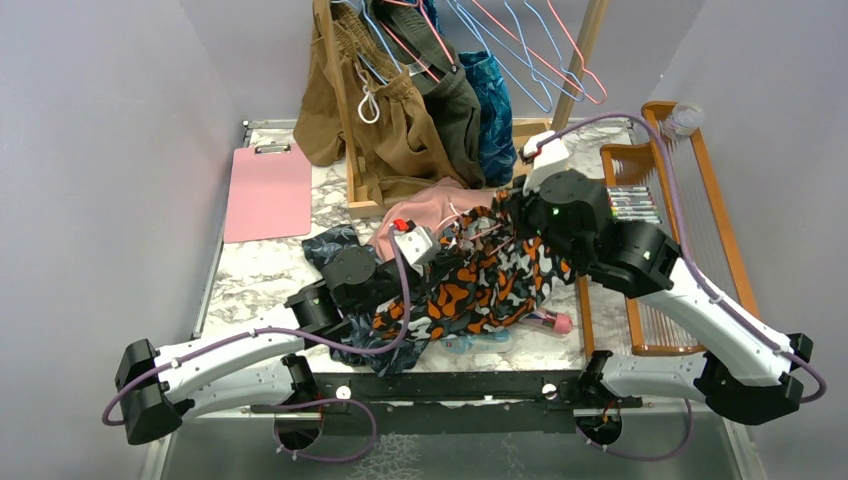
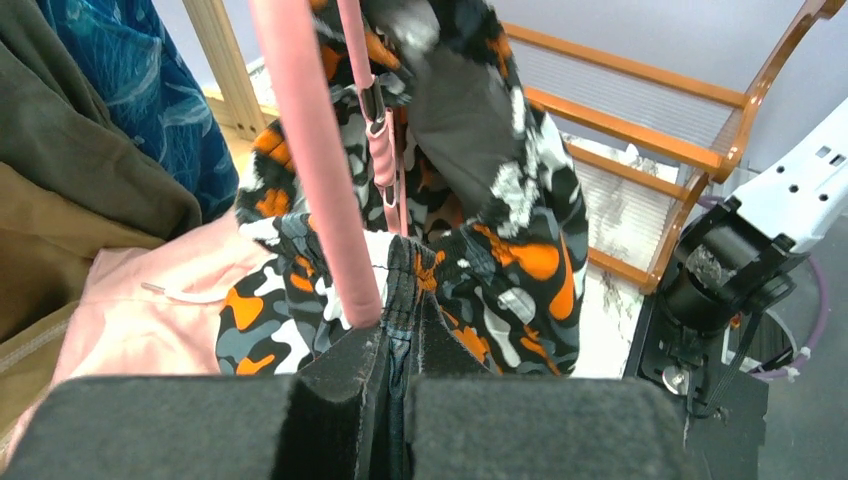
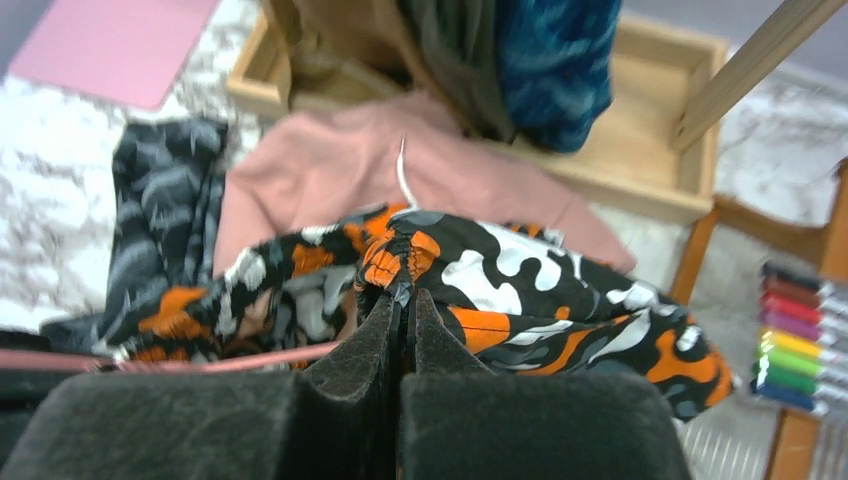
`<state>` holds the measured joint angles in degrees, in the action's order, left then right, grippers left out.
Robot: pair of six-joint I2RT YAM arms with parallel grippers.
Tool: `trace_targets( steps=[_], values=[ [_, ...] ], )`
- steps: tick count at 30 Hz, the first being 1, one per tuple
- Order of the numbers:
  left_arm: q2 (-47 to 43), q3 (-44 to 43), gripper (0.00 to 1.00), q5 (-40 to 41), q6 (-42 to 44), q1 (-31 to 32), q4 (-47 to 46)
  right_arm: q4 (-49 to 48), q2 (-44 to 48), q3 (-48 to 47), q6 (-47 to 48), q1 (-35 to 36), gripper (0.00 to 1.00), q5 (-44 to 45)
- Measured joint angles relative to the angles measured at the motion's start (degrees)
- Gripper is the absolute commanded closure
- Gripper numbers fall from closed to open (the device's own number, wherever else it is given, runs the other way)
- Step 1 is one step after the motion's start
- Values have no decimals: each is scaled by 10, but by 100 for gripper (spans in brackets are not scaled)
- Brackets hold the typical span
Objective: Place the shorts on the hanger
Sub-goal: Hang the shorts on the hanger.
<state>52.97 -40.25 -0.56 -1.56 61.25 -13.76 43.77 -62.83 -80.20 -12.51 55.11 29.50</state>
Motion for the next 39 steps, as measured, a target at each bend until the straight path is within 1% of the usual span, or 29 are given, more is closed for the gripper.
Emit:
trace_targets(
  steps=[2,5,7,9,14,20,26,30,31,32,35,36,37,39],
  values=[
    [2,-6,100,0,0,0,-2,4,-17,-55,21,0,99,23],
    [5,-21,100,0,0,0,-4,1,-23,-94,37,0,99,41],
    [5,-29,100,0,0,0,-8,-2,-21,-99,42,0,99,46],
    [5,-33,100,2,0,0,-11,-3,-19,-85,41,0,99,41],
    [10,-33,100,15,0,0,-7,5,-30,-38,27,0,99,-20],
    [22,-37,100,56,4,0,-2,5,-40,-63,9,-1,99,-109],
    [26,-65,100,102,8,0,-5,-13,-30,-66,-13,-1,99,-151],
    [30,-72,100,114,8,0,-9,-31,-27,-50,-24,-1,99,-191],
    [31,-72,100,114,8,0,-10,-35,-27,-46,-26,-1,96,-204],
    [32,-72,100,114,8,0,-11,-37,-28,-43,-26,-1,90,-217],
    [33,-72,100,113,7,0,-12,-38,-30,-39,-26,-1,62,-248],
    [33,-72,100,112,7,0,-12,-38,-31,-39,-25,-1,55,-257],
    [33,-72,100,111,7,0,-12,-38,-32,-39,-21,-1,48,-266],
    [31,-68,100,107,6,0,-14,-37,-33,-39,-14,-1,37,-282]
  ],
)
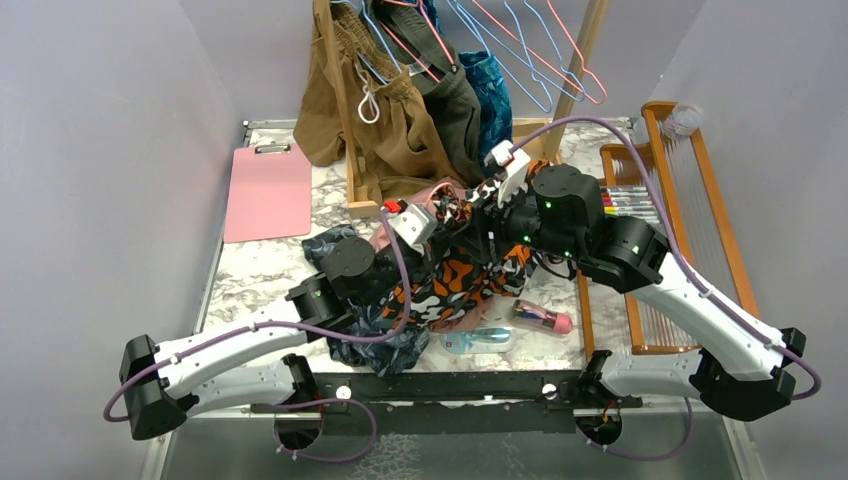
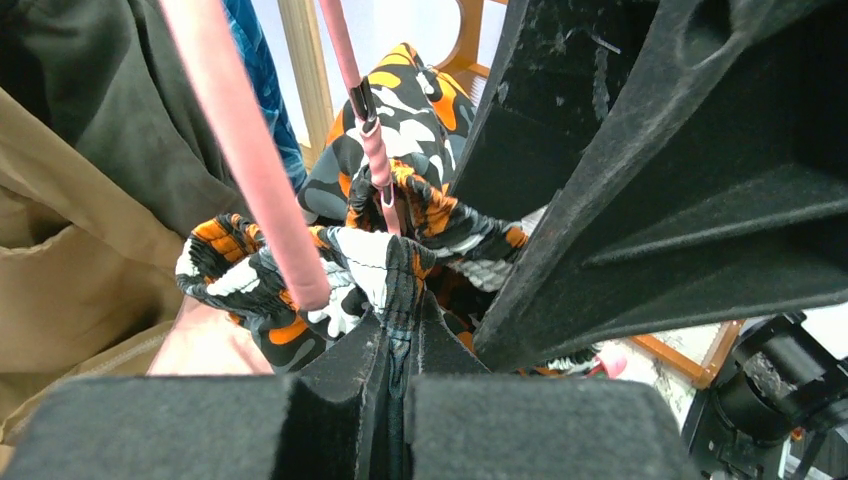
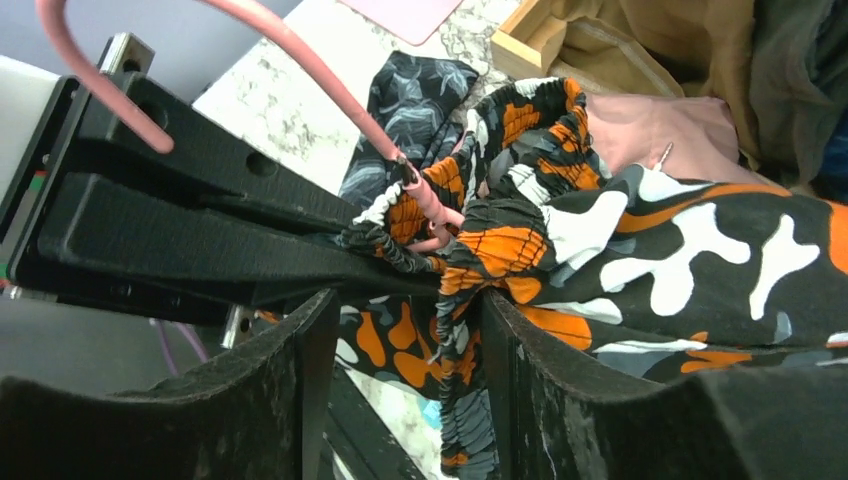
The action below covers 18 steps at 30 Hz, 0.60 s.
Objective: Place the shorts on the hanger
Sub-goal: Hang the shorts on the hanger.
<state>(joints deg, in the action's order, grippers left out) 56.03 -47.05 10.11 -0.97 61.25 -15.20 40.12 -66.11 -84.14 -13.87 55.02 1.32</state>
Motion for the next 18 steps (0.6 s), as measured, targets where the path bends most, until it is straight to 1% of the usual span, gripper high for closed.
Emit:
trace_targets(
  steps=[2,4,6,13,18],
  values=[
    [-9,11,100,-4,-3,0,-2,6,0,0,12,0,29,-15],
    [-27,29,100,-10,-6,0,-1,15,1,-1,27,0,24,-26],
    [-50,48,100,-18,-9,0,0,28,3,-3,41,0,21,-36],
    [-121,67,100,-65,-15,0,15,62,35,-40,104,0,20,-84],
    [-146,65,100,-141,-16,0,51,55,73,-67,139,0,20,-123]
  ],
)
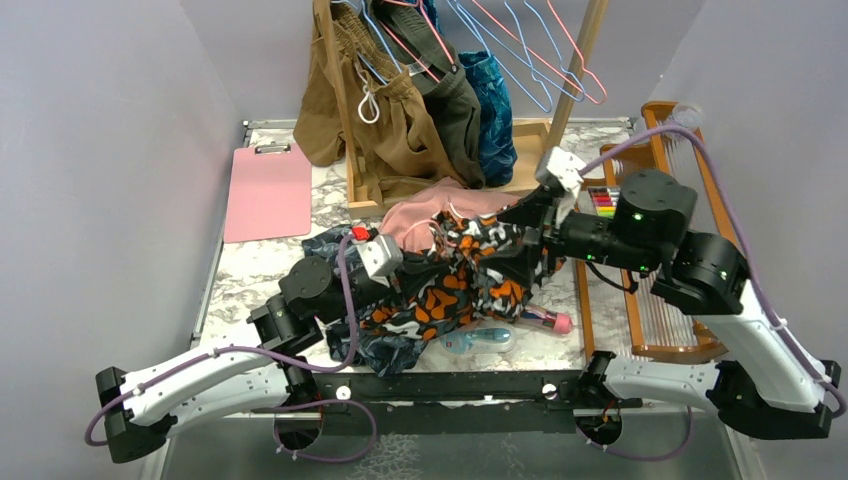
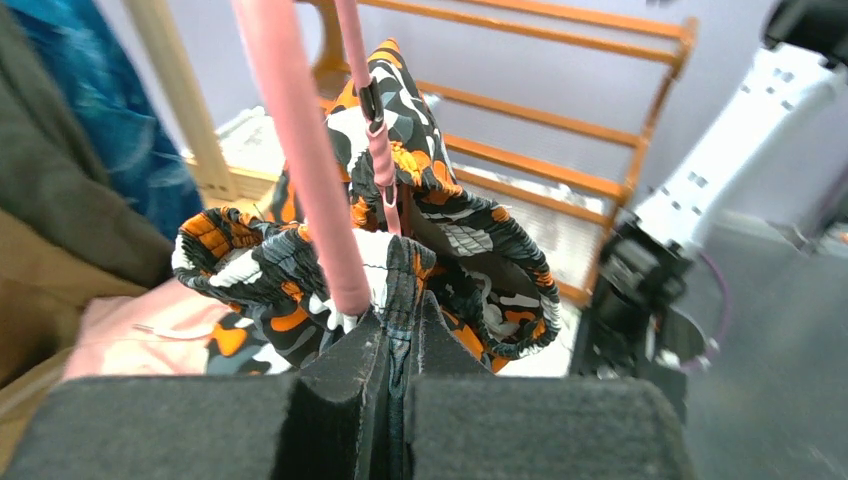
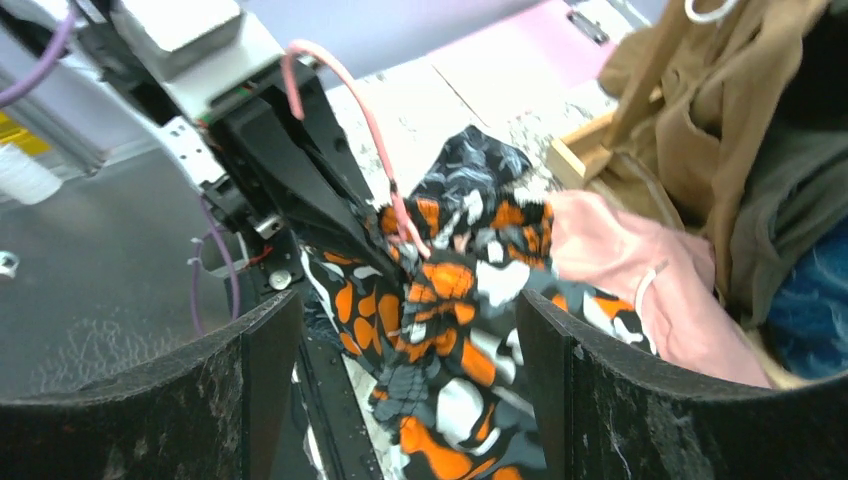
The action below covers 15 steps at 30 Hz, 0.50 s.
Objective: Place the shorts on the hanger
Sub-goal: Hang the shorts on the hanger.
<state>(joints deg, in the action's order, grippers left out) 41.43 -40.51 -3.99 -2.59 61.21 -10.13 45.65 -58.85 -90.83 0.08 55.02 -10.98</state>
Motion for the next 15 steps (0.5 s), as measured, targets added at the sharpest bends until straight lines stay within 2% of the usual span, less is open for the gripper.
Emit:
trace_targets(
  steps=[8,15],
  values=[
    [16,-48,100,-125,8,0,110,-30,7,2,41,0,29,-122],
    [25,-79,100,-170,25,0,159,-47,-16,43,45,0,36,-211]
  ],
)
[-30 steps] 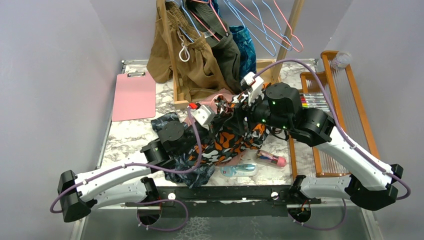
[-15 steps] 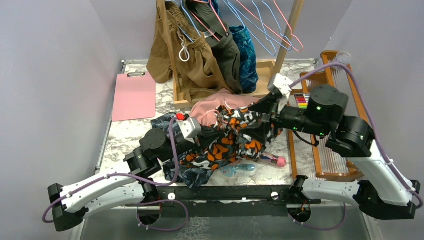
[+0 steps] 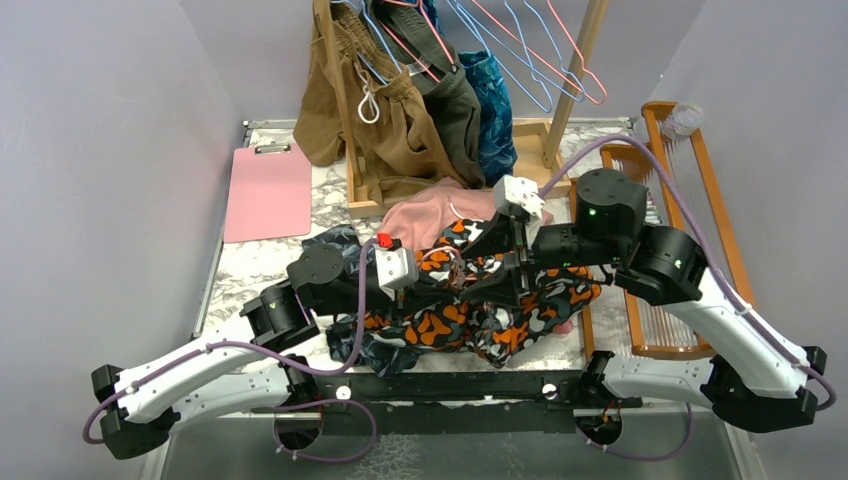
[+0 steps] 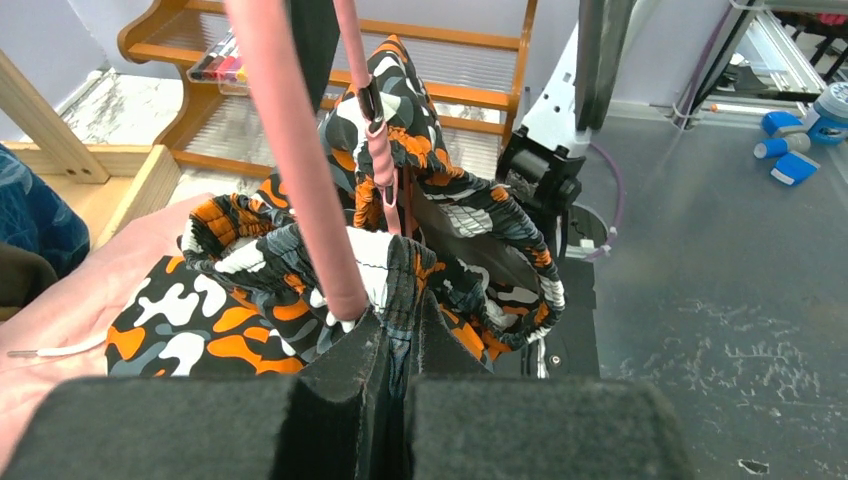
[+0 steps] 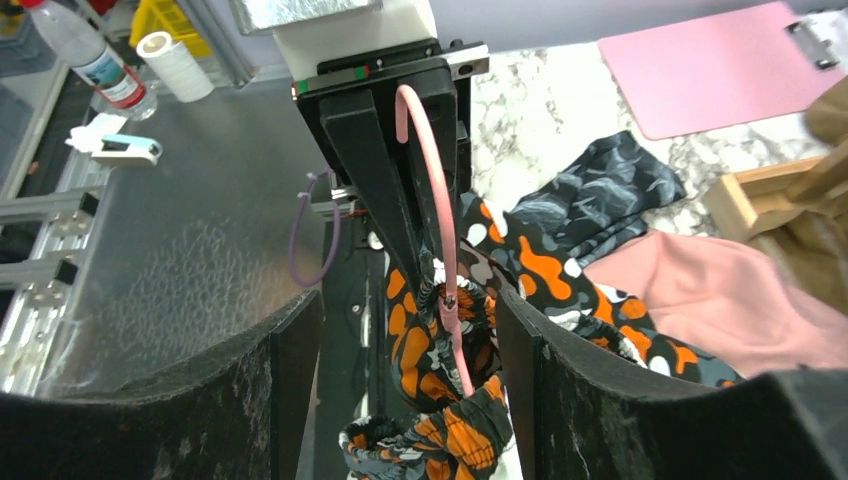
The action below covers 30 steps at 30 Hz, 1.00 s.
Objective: Place the shorts on the hanger
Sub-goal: Hang the shorts on the hanger.
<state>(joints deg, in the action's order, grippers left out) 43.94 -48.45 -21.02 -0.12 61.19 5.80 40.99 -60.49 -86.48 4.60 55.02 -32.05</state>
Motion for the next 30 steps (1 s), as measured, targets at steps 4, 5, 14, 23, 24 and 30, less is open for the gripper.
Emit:
trace_targets(
  steps=[4,5,14,23,24,30],
  values=[
    [5,-7,100,-11,7,0,10,-8,-7,19,-4,0,45,-24],
    [7,-8,100,-12,8,0,12,-12,-8,23,-6,0,47,-28],
    [12,-14,100,-23,15,0,28,-50,-8,45,-22,0,97,-39],
    [12,-33,75,-22,24,1,49,-77,1,55,-27,-2,99,1],
    [12,-39,69,-17,28,1,55,-79,3,54,-29,-1,99,11],
    [-5,-97,42,21,48,0,75,-80,22,30,-31,-1,99,78]
  ],
)
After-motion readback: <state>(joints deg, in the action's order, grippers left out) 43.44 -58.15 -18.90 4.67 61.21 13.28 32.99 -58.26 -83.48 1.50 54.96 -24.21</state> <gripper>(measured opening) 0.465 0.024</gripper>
